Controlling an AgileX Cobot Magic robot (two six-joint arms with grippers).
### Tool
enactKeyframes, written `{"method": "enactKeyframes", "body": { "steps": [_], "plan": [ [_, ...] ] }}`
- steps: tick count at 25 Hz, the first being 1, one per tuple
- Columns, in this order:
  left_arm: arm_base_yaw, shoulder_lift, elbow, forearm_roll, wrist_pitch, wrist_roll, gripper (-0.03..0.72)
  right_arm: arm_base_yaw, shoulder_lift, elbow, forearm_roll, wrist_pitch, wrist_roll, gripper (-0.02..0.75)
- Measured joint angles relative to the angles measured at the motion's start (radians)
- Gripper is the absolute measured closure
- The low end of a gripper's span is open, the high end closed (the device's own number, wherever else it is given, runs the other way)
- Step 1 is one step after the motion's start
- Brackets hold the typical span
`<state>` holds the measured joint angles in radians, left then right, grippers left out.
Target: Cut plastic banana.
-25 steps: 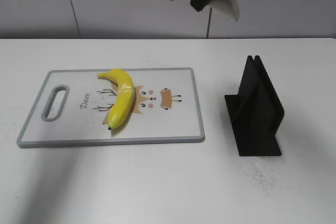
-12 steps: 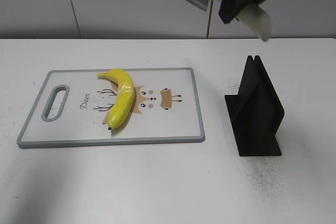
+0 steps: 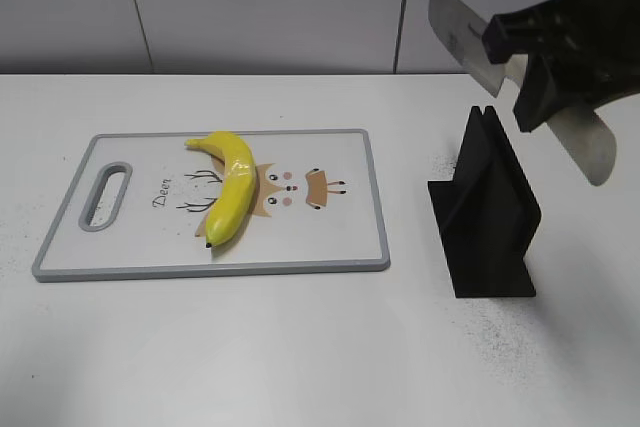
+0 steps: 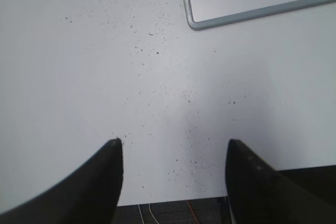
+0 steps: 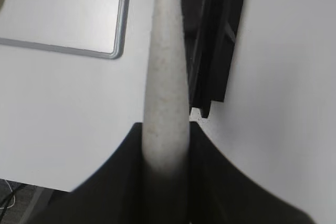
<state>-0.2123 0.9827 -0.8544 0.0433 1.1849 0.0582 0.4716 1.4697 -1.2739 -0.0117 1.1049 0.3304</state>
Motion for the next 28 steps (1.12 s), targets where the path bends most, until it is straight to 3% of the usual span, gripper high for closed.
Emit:
{"method": "enactKeyframes", "body": {
  "steps": [12, 28],
  "plan": [
    [0.000, -0.510, 0.199, 0.000, -0.003, -0.013, 0.112, 0.000, -0.035, 0.172, -0.053, -0.088, 0.132, 0.575],
    [0.000, -0.949, 0.387, 0.003, -0.083, -0.013, 0.125, 0.000, -0.033, 0.177, -0.091, -0.119, 0.190, 0.575]
  ]
}}
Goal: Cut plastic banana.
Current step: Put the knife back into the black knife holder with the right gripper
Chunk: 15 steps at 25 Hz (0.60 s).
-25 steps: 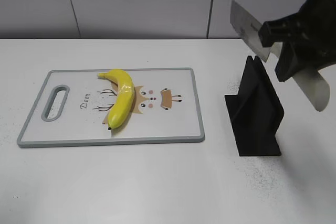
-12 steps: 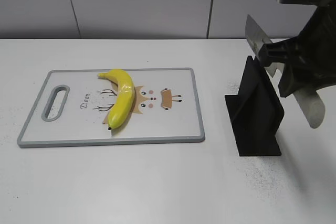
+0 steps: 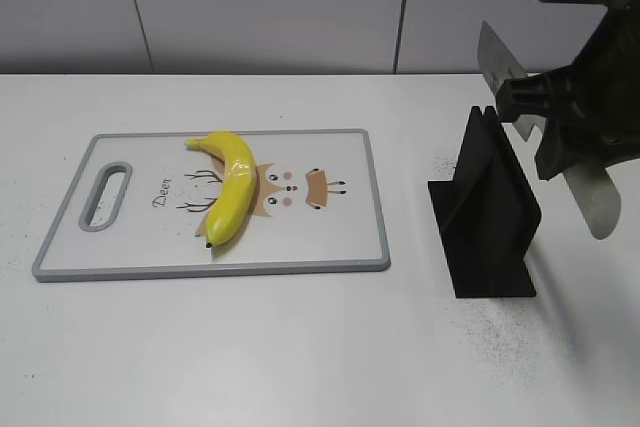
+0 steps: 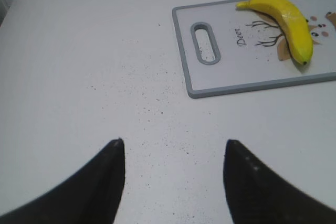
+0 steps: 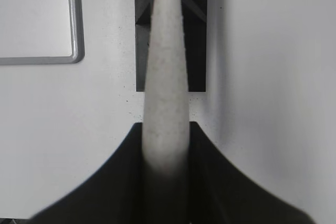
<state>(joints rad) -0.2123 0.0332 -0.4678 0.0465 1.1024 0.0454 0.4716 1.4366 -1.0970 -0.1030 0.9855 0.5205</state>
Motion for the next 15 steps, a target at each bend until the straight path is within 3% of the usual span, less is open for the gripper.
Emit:
{"method": "enactKeyframes", "body": {
  "steps": [15],
  "plan": [
    [0.000, -0.029, 0.001, 0.006, -0.013, -0.001, 0.145, 0.000, 0.110, 0.036, -0.019, -0.051, 0.002, 0.575]
  ]
}}
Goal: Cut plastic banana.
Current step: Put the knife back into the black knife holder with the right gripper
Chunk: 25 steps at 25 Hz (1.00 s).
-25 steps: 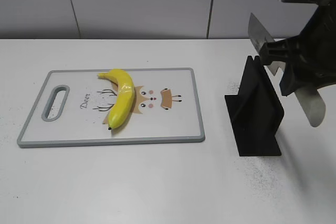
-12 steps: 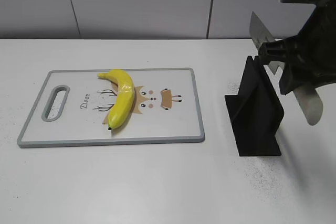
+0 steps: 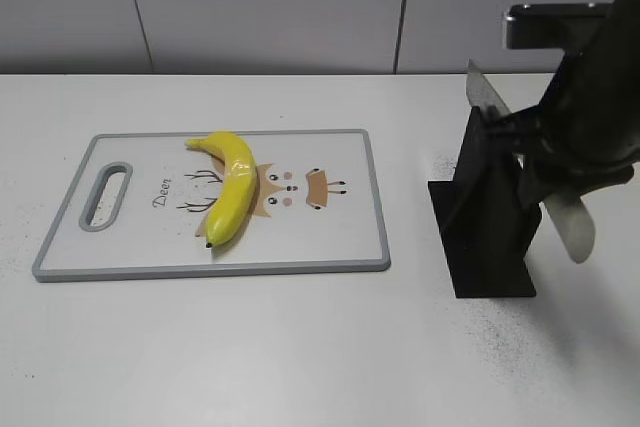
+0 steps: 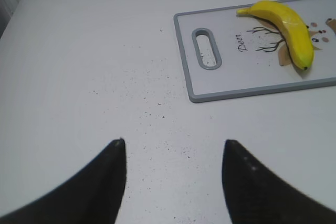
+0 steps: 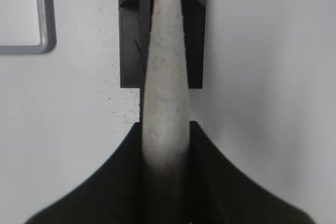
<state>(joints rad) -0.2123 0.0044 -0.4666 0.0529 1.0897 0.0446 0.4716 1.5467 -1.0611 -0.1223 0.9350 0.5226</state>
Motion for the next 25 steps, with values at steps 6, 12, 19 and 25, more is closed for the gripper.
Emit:
{"method": "enactKeyframes", "body": {
  "steps": [6, 12, 19, 25],
  "plan": [
    [0.000, 0.000, 0.000, 0.001, 0.000, -0.001, 0.146, 0.000, 0.023, 0.022, 0.000, -0.046, 0.000, 0.566],
    [0.000, 0.000, 0.000, 0.001, -0.001, -0.002, 0.147, 0.000, 0.023, 0.022, -0.002, -0.061, -0.004, 0.256],
    [0.000, 0.000, 0.000, 0.001, -0.001, -0.002, 0.147, 0.000, -0.075, 0.022, 0.013, -0.080, -0.104, 0.114],
    [0.000, 0.000, 0.000, 0.001, -0.001, -0.002, 0.147, 0.000, -0.338, 0.065, 0.122, -0.087, -0.410, 0.119]
  ]
}}
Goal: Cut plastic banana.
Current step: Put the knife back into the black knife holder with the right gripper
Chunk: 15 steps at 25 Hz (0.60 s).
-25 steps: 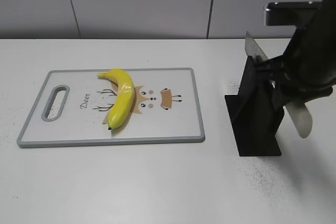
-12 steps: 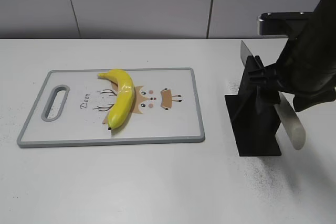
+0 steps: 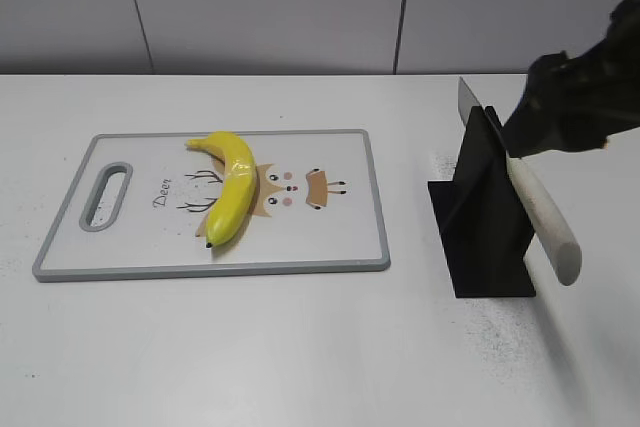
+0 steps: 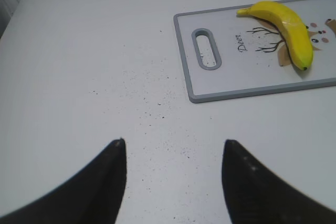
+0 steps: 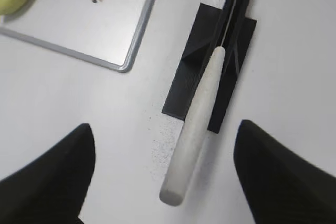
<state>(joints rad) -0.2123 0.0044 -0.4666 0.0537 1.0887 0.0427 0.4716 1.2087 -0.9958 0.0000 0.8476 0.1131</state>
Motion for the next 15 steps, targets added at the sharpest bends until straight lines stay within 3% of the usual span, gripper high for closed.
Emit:
{"method": "enactKeyframes", "body": {
  "steps": [15],
  "plan": [
    [0.000, 0.000, 0.000, 0.000, 0.000, 0.000, 0.155, 0.000, -0.728, 0.392, 0.007, 0.124, -0.142, 0.157]
  ]
}}
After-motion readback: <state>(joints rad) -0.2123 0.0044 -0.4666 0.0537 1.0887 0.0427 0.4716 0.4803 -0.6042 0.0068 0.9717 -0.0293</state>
